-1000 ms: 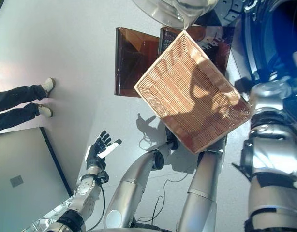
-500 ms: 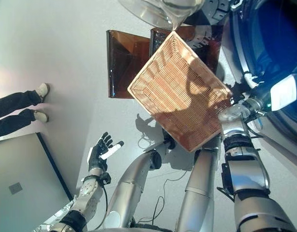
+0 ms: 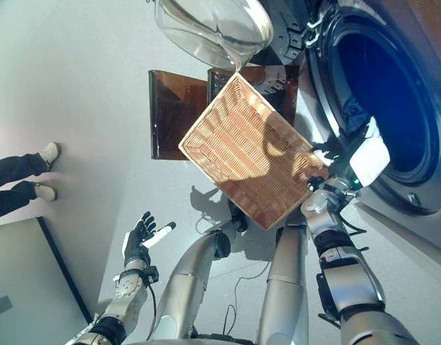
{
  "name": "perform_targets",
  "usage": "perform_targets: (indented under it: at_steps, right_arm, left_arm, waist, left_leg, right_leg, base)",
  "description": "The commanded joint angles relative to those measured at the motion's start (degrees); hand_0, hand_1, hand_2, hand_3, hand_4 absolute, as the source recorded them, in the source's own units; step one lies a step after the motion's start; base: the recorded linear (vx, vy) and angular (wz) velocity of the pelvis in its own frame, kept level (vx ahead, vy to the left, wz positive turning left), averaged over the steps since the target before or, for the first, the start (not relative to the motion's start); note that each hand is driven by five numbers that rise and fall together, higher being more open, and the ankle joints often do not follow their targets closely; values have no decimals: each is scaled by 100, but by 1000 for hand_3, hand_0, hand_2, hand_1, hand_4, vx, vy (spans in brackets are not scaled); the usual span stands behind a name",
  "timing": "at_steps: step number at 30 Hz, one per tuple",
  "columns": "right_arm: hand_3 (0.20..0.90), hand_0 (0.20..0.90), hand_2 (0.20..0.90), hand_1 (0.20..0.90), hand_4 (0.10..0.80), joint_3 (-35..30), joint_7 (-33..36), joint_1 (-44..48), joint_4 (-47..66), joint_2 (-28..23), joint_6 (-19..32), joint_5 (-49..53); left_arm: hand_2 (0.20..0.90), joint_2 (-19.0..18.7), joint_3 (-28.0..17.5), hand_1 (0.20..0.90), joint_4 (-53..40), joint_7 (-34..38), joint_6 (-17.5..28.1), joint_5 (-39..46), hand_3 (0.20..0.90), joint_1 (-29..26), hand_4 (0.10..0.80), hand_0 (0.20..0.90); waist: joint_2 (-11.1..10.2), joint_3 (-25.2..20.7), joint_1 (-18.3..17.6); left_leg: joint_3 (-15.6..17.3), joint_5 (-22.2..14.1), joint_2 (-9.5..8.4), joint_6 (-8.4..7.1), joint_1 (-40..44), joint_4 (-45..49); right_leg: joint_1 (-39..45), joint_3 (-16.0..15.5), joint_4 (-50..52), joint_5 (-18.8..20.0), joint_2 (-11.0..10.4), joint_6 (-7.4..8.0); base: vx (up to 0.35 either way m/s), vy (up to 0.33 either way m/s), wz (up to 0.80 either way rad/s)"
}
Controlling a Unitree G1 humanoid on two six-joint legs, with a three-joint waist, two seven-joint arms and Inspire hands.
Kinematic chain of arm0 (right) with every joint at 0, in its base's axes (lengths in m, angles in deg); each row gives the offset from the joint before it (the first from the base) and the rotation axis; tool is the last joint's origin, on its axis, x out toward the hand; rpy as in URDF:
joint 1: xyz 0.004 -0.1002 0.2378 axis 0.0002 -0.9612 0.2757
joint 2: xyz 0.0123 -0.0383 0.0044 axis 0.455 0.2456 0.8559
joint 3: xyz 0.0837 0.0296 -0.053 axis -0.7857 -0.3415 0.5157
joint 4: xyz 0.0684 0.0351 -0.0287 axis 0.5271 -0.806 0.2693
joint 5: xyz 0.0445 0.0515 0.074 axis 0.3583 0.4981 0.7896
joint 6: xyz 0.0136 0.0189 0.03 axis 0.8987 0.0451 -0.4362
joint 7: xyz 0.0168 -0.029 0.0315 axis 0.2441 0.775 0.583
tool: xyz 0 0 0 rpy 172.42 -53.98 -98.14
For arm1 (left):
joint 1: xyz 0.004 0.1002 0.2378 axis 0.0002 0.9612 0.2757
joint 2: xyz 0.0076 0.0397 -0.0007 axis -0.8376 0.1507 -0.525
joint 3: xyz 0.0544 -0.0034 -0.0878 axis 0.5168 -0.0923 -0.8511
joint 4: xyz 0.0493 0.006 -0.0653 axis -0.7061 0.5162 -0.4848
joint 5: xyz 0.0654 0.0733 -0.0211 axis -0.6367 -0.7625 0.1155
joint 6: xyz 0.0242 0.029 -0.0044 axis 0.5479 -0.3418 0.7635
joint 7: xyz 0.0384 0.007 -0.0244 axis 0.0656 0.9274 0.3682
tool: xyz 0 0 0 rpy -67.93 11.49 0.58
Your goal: Pick up the clothes and place them into the washing machine
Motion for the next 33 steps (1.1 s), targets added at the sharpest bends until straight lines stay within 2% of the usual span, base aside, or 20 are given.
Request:
perform_targets:
  at_steps: [1, 7, 19, 25, 26, 33]
  right_arm:
    - [900, 900, 900, 900, 800, 362, -78, -170, 266, 35, 276, -505]
    - [900, 900, 900, 900, 800, 438, -58, -324, 119, 172, 285, -580]
    - [900, 900, 900, 900, 800, 503, -8, -226, -207, 76, 204, -601]
    - [900, 900, 900, 900, 800, 846, -263, -637, -128, -2, 109, -1163]
    - [900, 900, 900, 900, 800, 860, -298, -687, -110, -10, 107, -1209]
    - [900, 900, 900, 900, 800, 1035, -795, -1227, -415, 193, 205, -1283]
  left_arm:
    - [900, -281, -318, 900, 300, 257, 212, -108, 900, 130, 800, 900]
    - [900, -271, -346, 900, 410, 266, 202, -159, 900, 154, 800, 900]
    - [900, -277, -367, 900, 668, 282, 177, -253, 900, 178, 800, 900]
    - [900, -258, -548, 900, 1019, 276, 85, -511, 900, 207, 800, 900]
    - [900, -248, -584, 900, 1085, 281, 70, -531, 900, 200, 800, 900]
    - [900, -227, -751, 900, 1590, 297, -106, -838, 900, 190, 800, 900]
  waist:
    - [11, -276, 151]
    - [-34, -370, 146]
    - [-74, -464, 169]
    - [-194, -568, 139]
    - [-224, -588, 136]
    - [-425, -682, 75]
  left_leg:
    - [-125, 15, -55, -504, -13, -320]
    - [-165, 1, -56, -506, 115, -314]
    - [-188, -11, -47, -507, 264, -296]
    - [-217, -32, -40, -510, 592, -355]
    - [-184, 92, -33, -468, 583, -388]
    - [-297, 33, -32, -511, 1324, -515]
  right_leg:
    - [171, -341, 336, -403, 248, -402]
    - [323, -372, 322, -425, 243, -403]
    - [501, -386, 300, -435, 238, -416]
    - [850, -418, 231, -449, 208, -404]
    - [838, -418, 182, -317, 209, -423]
    - [1701, -539, -59, -398, 165, -391]
  base:
    - [0, 0, 0]
    - [1, 0, 1]
    - [0, 0, 0]
    - [8, -7, -2]
    - [-19, -28, -4]
    - [57, -39, -3]
